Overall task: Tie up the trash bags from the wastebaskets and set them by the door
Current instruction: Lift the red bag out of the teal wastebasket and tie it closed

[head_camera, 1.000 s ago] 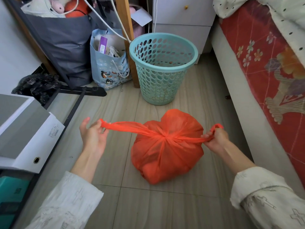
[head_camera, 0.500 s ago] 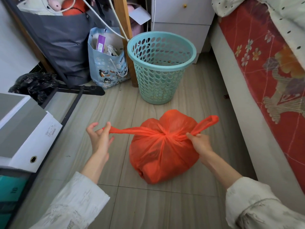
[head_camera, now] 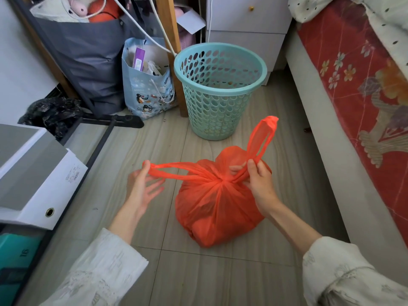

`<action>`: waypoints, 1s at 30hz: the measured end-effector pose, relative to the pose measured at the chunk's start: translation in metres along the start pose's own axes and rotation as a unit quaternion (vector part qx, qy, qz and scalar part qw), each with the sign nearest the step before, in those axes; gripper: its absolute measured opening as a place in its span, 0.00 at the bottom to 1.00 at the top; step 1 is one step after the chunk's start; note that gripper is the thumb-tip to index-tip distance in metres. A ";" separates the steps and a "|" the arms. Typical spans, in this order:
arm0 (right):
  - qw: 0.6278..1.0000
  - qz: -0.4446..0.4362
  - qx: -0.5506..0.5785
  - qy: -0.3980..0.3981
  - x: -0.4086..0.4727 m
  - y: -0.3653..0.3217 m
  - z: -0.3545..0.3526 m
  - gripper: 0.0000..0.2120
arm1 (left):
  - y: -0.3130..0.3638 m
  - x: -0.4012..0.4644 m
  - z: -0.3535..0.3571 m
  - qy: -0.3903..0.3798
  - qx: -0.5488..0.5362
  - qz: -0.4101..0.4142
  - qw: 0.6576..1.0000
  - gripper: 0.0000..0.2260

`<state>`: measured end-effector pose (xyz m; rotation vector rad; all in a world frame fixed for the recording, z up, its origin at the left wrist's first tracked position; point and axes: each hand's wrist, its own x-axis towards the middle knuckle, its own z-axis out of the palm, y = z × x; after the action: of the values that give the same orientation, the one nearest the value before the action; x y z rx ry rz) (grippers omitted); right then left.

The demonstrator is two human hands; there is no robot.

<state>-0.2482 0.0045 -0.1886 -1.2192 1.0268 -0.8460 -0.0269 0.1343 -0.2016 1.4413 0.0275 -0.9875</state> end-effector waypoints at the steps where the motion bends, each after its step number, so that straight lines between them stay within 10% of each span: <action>1: 1.000 0.018 0.022 -0.004 0.000 0.000 -0.001 0.13 | -0.004 0.001 -0.005 0.007 0.064 -0.009 0.998 0.24; 6: 0.996 0.066 0.056 -0.015 -0.003 -0.002 -0.003 0.13 | -0.031 -0.007 0.004 -0.114 0.247 -0.061 0.960 0.33; 10: 0.996 0.061 0.059 -0.014 -0.004 -0.001 0.001 0.13 | -0.027 -0.007 0.042 -0.183 0.170 0.025 0.968 0.37; 15: 0.999 0.022 0.043 -0.016 -0.004 -0.001 0.006 0.13 | -0.022 -0.013 0.080 -0.144 0.062 0.135 0.978 0.06; 22: 0.964 0.120 0.232 0.049 0.004 -0.004 -0.006 0.17 | -0.021 -0.027 0.091 -0.141 -0.114 0.108 0.977 0.15; 30: 0.943 0.225 0.229 0.092 0.006 0.013 -0.030 0.18 | -0.025 -0.023 0.075 -0.048 -0.039 0.083 0.995 0.15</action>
<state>-0.2750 -0.0086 -0.2033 -0.4893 1.1228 -0.7825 -0.0954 0.0897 -0.1941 1.3001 -0.1216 -0.9082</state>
